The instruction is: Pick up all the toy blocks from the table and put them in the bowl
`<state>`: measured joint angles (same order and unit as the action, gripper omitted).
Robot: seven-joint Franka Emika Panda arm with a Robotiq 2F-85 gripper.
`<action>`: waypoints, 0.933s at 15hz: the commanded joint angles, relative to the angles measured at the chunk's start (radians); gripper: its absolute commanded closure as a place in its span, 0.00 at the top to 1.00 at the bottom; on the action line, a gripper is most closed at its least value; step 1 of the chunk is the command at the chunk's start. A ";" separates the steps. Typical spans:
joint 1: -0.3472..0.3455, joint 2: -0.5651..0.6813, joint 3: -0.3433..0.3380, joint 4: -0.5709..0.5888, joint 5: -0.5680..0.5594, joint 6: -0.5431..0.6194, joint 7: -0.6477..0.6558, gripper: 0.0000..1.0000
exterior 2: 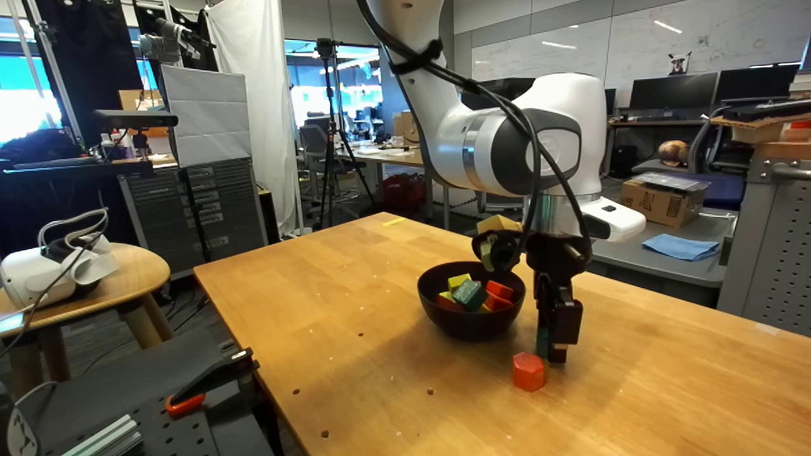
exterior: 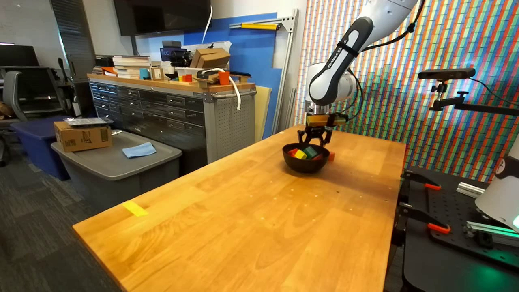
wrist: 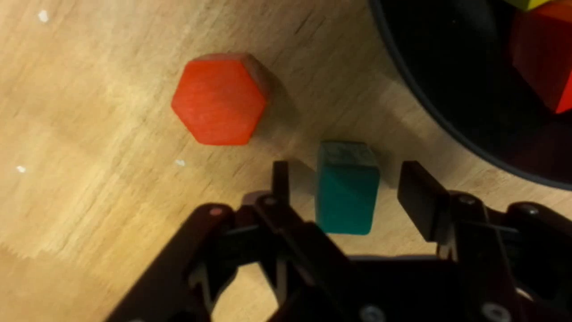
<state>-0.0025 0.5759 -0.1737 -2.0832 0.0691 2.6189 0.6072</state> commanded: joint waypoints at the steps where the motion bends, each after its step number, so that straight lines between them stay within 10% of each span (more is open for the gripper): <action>1: 0.001 0.010 -0.001 0.029 0.047 -0.003 0.001 0.35; 5: 0.016 -0.045 -0.012 -0.008 0.048 0.024 -0.004 0.07; 10: 0.163 -0.259 -0.137 -0.170 -0.165 0.156 0.049 0.12; 14: 0.182 -0.405 -0.106 -0.253 -0.296 0.172 -0.004 0.12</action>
<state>0.1608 0.2983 -0.2888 -2.2383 -0.1491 2.7639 0.6214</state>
